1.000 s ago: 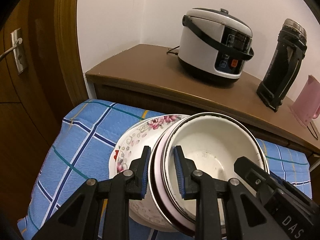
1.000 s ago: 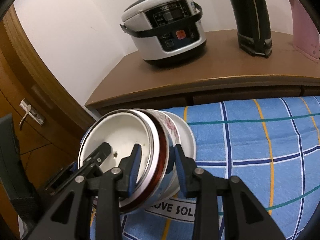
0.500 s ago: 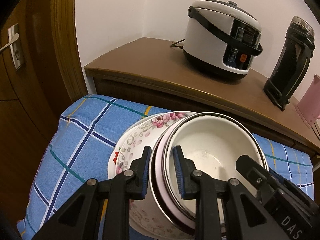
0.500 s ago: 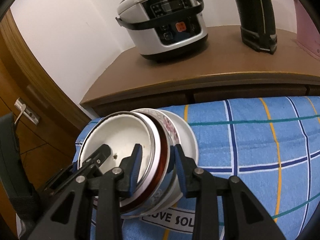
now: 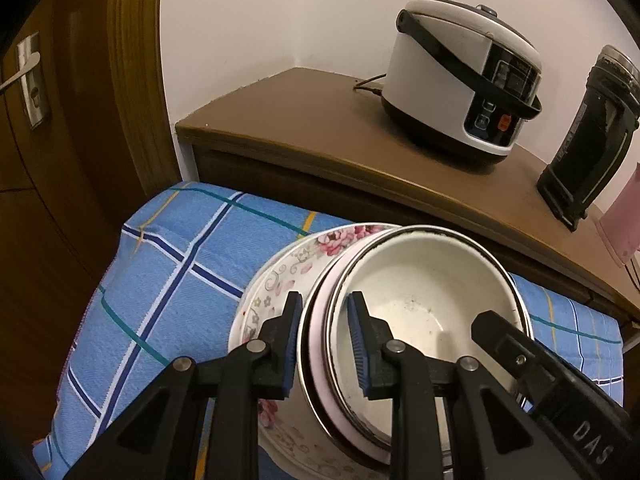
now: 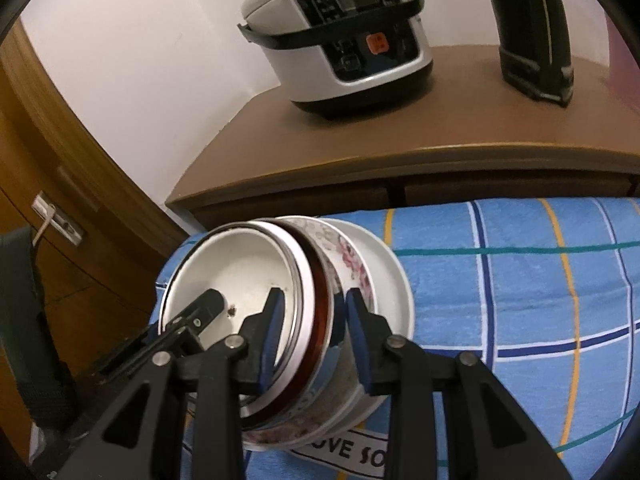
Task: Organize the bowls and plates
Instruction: 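Lower the nested bowls with both tools onto the floral plate stack, then open both tools and withdraw them from the bowl rim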
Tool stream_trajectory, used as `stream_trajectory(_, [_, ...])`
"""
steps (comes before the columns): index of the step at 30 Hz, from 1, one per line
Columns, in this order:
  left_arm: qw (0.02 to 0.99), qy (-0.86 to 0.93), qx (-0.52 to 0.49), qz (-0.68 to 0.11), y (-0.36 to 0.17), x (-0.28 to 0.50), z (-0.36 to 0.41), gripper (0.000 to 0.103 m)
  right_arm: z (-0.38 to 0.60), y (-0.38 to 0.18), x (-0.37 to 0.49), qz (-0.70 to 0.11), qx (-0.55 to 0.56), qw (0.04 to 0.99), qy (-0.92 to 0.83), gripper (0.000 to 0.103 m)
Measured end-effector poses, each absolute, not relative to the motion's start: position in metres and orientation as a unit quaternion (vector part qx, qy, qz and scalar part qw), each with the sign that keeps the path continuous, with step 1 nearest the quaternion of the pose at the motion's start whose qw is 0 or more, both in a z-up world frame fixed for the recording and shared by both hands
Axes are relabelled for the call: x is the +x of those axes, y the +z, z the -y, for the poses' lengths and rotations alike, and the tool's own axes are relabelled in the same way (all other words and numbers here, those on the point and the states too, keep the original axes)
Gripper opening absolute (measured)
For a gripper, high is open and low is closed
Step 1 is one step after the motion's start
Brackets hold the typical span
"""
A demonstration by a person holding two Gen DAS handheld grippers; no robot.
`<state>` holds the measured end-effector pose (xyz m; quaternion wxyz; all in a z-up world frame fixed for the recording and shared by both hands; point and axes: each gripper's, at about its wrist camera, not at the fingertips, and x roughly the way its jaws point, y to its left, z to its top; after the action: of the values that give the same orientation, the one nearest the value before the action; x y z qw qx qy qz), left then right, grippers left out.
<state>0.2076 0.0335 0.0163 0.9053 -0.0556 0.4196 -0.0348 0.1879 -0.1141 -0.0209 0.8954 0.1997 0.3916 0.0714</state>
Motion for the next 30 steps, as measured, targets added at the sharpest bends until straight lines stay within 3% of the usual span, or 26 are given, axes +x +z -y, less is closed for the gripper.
stream_trajectory(11, [0.922, -0.028, -0.029, -0.385, 0.031, 0.197, -0.029, 0.028, 0.115, -0.013, 0.183, -0.368, 0.208, 0.903, 0.077, 0.034])
stream_trajectory(13, [0.926, -0.032, -0.029, -0.375, 0.035, 0.192, -0.029, 0.037, 0.117, -0.012, 0.179, -0.361, 0.216, 0.904, 0.077, 0.035])
stream_trajectory(15, [0.931, -0.028, -0.021, -0.363, 0.041, 0.186, -0.026, 0.059, 0.119, -0.010, 0.175, -0.354, 0.221, 0.906, 0.077, 0.039])
stream_trajectory(16, [0.934, -0.021, -0.015, -0.357, 0.043, 0.184, -0.025, 0.061, 0.120, -0.009, 0.174, -0.353, 0.221, 0.906, 0.076, 0.042])
stream_trajectory(24, [0.937, -0.013, -0.001, -0.349, 0.048, 0.168, -0.024, 0.062, 0.123, -0.003, 0.155, -0.338, 0.225, 0.911, 0.071, 0.043])
stream_trajectory(28, [0.938, -0.017, -0.004, -0.348, 0.048, 0.158, -0.025, 0.064, 0.124, -0.001, 0.144, -0.329, 0.222, 0.916, 0.062, 0.056])
stream_trajectory(30, [0.939, -0.016, 0.001, -0.342, 0.049, 0.153, -0.024, 0.072, 0.125, 0.000, 0.138, -0.323, 0.223, 0.917, 0.065, 0.059])
